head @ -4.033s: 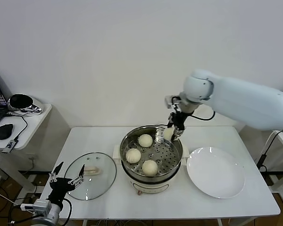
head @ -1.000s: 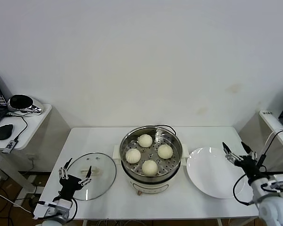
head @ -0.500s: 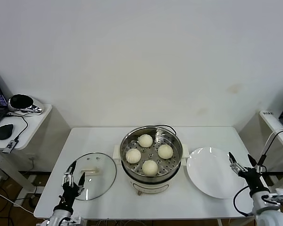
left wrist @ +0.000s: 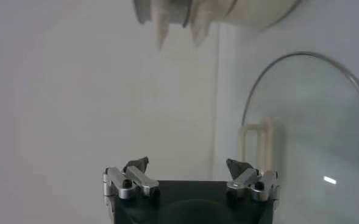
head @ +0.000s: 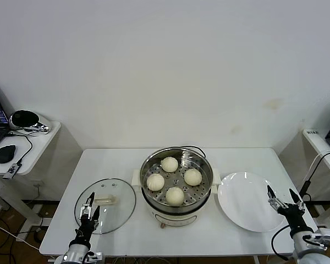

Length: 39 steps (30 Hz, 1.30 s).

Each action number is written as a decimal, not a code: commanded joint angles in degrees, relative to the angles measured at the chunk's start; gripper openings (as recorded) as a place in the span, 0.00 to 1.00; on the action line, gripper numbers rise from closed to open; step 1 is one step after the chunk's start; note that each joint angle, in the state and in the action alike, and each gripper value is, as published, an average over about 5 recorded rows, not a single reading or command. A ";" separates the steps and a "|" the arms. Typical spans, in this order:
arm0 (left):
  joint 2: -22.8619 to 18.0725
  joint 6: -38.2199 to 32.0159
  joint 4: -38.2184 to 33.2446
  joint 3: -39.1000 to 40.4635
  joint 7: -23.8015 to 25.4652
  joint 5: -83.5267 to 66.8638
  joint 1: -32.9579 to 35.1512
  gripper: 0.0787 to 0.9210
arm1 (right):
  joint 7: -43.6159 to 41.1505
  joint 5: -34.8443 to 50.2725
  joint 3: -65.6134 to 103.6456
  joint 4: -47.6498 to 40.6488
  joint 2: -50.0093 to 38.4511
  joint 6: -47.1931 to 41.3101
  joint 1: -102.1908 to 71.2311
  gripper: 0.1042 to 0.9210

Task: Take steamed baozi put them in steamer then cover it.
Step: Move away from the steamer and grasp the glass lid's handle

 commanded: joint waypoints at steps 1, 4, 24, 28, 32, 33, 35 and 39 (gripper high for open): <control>-0.60 1.85 3.94 1.48 0.49 2.85 -2.81 0.88 | 0.25 -0.27 -0.07 -0.27 0.60 0.30 -0.34 0.88; -1.02 2.28 4.41 1.64 0.48 2.83 -3.76 0.88 | 0.26 -0.30 -0.05 -0.35 1.00 0.31 -0.35 0.88; -2.88 5.65 10.19 2.01 0.17 2.76 -10.26 0.88 | 0.09 -1.21 0.29 -1.37 1.34 0.84 -1.14 0.88; -3.30 6.18 10.83 2.09 0.14 2.42 -11.05 0.88 | 0.10 -1.29 0.36 -1.31 1.48 0.84 -1.19 0.88; -3.79 7.49 11.18 2.42 0.27 1.46 -11.77 0.88 | 0.06 -1.96 0.33 -1.61 1.34 1.11 -1.42 0.88; -3.93 7.63 11.41 2.53 0.22 1.40 -11.95 0.88 | 0.05 -2.06 0.37 -1.70 1.24 1.18 -1.48 0.88; -4.20 7.69 12.04 2.71 -0.03 1.38 -12.37 0.88 | 0.04 -2.05 0.49 -1.78 1.12 1.22 -1.54 0.88; -4.69 7.82 13.15 3.07 -0.50 1.32 -13.36 0.88 | 0.05 -2.08 0.57 -1.84 1.22 1.20 -1.59 0.88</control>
